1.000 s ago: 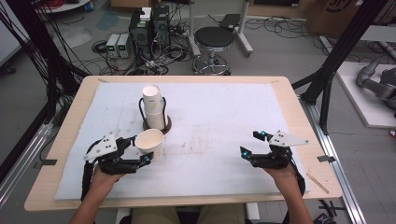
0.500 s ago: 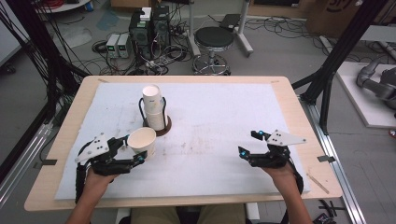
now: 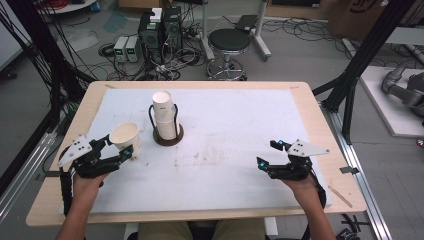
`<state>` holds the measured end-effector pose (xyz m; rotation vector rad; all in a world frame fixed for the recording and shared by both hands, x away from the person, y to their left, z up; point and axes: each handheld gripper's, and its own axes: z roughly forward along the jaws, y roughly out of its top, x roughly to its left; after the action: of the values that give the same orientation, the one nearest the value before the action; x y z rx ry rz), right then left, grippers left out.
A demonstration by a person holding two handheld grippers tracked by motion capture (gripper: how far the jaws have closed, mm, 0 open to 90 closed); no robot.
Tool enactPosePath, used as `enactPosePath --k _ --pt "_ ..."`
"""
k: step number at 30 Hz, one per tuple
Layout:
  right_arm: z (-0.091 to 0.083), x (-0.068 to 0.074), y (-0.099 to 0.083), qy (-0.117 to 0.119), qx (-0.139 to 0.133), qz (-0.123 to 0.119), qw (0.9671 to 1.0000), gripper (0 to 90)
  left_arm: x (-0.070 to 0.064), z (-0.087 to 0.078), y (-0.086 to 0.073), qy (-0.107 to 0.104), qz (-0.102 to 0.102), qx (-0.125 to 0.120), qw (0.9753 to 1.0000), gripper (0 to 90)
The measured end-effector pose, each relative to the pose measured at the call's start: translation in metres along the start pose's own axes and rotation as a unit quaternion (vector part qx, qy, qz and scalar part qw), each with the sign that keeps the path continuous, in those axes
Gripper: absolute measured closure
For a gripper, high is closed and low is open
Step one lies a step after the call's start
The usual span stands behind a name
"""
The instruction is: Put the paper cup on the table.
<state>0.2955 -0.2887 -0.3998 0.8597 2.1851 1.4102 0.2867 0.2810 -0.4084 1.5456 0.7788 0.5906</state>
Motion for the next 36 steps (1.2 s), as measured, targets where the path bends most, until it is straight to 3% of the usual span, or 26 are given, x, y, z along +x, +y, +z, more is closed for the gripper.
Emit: enactPosePath --k 6,11,21,27,31,36 --pt "-0.004 0.001 -0.001 -0.005 -0.001 0.003 1.0 20.6 0.018 0.005 -0.004 0.043 -0.002 0.008 0.999 33.4" --pt "-0.003 0.002 -0.001 -0.005 0.001 0.005 1.0 20.6 0.029 0.012 -0.012 0.071 -0.009 0.04 0.9967 33.4" --pt "-0.003 0.002 -0.002 -0.006 0.003 0.007 1.0 20.6 0.036 0.026 -0.023 0.093 -0.007 0.097 0.991 33.1" --pt "-0.004 0.002 -0.002 -0.005 0.004 0.004 1.0 20.6 0.035 0.029 -0.03 0.105 -0.001 0.133 0.9855 33.1" --pt "-0.003 0.003 -0.002 -0.004 0.004 0.003 1.0 20.6 0.034 0.028 -0.033 0.107 0.002 0.15 0.9829 33.0" --pt "-0.003 0.003 -0.001 -0.001 0.006 0.001 1.0 20.6 0.031 0.022 -0.035 0.111 -0.003 0.155 0.9816 32.7"
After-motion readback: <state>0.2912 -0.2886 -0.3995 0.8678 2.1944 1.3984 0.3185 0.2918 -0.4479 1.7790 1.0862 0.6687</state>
